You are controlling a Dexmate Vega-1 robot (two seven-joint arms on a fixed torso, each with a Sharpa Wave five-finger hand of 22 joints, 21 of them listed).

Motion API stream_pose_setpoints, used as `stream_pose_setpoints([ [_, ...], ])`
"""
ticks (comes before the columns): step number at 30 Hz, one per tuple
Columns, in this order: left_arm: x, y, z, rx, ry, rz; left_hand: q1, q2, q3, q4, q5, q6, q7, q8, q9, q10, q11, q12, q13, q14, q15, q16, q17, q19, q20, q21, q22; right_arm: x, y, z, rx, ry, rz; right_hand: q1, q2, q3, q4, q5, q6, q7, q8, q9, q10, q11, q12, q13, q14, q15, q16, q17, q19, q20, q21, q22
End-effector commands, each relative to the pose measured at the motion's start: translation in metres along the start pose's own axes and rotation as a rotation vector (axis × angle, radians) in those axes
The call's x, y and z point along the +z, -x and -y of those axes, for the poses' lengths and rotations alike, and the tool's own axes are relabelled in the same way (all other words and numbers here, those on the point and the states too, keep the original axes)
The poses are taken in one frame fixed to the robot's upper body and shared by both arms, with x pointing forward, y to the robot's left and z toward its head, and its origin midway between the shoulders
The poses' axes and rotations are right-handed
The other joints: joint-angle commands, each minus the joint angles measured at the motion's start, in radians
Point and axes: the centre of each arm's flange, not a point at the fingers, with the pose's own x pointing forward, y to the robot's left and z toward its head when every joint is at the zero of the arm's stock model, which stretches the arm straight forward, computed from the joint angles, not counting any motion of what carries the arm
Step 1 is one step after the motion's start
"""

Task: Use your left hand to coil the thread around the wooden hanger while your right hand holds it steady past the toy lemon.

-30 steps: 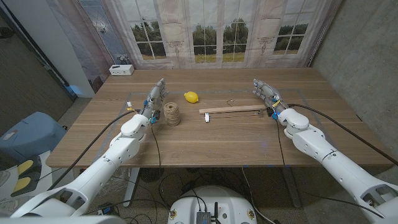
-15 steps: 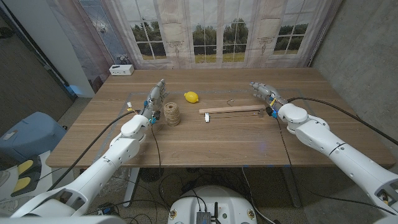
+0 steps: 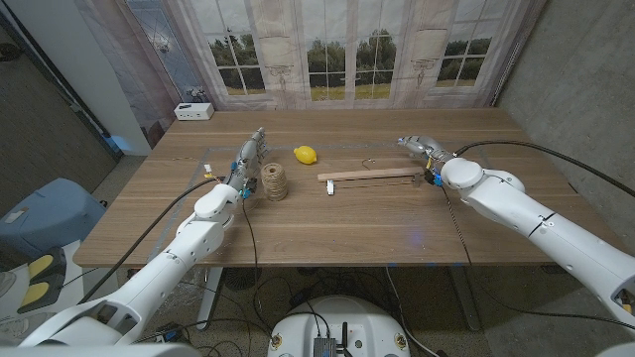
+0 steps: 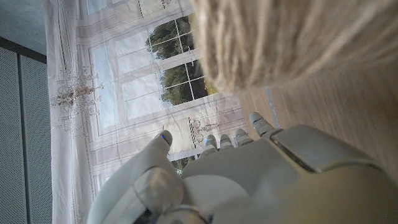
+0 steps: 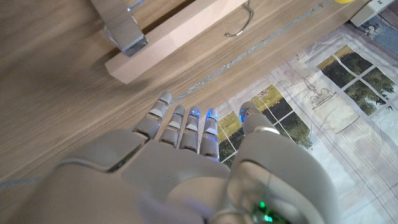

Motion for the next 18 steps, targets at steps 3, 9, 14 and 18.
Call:
stream_pose_setpoints([
  [3, -0.002, -0.002, 0.001, -0.010, 0.004, -0.004, 0.004, -0.008, -0.001, -0.005, -0.002, 0.009, -0.002, 0.006, 0.002, 0.003, 0.005, 0.007, 0.002, -0.061, -0.010, 0.005, 0.003, 0.007, 0.008, -0.003, 0.005, 0.014, 0.004, -0.003, 0.015, 0.252, -0.136, 0.007, 0.006, 0.010, 0.005, 0.011, 0.021, -0.003, 0.012, 0.003, 0.011, -0.007, 0.005, 0.005, 0.005, -0.014, 0.006, 0.004, 0.008, -0.005, 0.004, 0.004],
  [9, -0.002, -0.003, 0.001, -0.013, 0.006, -0.008, 0.004, -0.008, -0.001, -0.005, -0.002, 0.012, -0.002, 0.005, 0.002, 0.005, 0.006, 0.007, 0.003, -0.060, -0.009, 0.004, 0.003, 0.008, 0.011, -0.005, 0.005, 0.020, 0.006, -0.007, 0.019, 0.353, -0.193, 0.010, 0.007, 0.015, 0.010, 0.011, 0.034, -0.006, 0.014, 0.004, 0.023, -0.010, 0.008, 0.006, 0.014, -0.022, 0.010, 0.006, 0.013, -0.007, 0.006, 0.004],
  [14, -0.002, -0.003, 0.002, -0.017, -0.004, -0.010, 0.004, -0.009, -0.001, -0.006, -0.002, 0.013, -0.003, 0.005, 0.002, 0.005, 0.005, 0.006, 0.003, -0.059, -0.010, 0.004, 0.003, 0.008, 0.013, -0.007, 0.006, 0.025, 0.008, -0.011, 0.016, 0.430, -0.220, 0.019, 0.007, 0.024, 0.011, 0.011, 0.046, 0.000, 0.014, 0.004, 0.034, -0.007, 0.010, 0.006, 0.026, -0.022, 0.015, 0.007, 0.023, 0.006, 0.010, 0.004],
  [18, -0.002, -0.004, 0.002, -0.020, -0.002, -0.012, 0.005, -0.010, -0.002, -0.007, -0.003, 0.021, -0.001, 0.006, 0.003, 0.007, 0.008, 0.006, 0.003, -0.058, -0.007, 0.004, 0.003, 0.008, 0.017, -0.010, 0.006, 0.031, 0.009, -0.015, 0.008, 0.500, -0.241, 0.035, 0.000, 0.034, 0.002, 0.012, 0.053, 0.001, 0.012, 0.004, 0.037, -0.011, 0.008, 0.006, 0.031, -0.029, 0.014, 0.003, 0.029, 0.012, 0.011, 0.004],
])
